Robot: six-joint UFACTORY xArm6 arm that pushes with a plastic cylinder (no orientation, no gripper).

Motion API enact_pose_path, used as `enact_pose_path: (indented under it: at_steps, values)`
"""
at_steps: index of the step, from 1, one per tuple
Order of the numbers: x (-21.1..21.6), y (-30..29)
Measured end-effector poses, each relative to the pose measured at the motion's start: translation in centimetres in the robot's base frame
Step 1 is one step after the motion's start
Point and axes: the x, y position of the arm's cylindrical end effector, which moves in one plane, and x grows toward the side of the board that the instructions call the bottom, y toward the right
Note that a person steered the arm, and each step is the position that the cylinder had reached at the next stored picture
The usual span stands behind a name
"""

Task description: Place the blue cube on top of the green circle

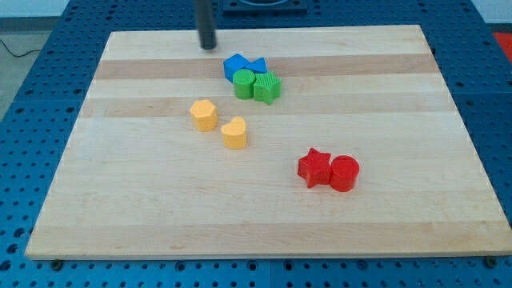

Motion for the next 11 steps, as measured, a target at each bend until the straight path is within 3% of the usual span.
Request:
enact_pose_path:
  at_steps: [1,3,9,11]
  values:
    - [1.5,-3.0]
    - [5.0,-1.4]
    - [5.0,8.6]
    - [4.6,9.4]
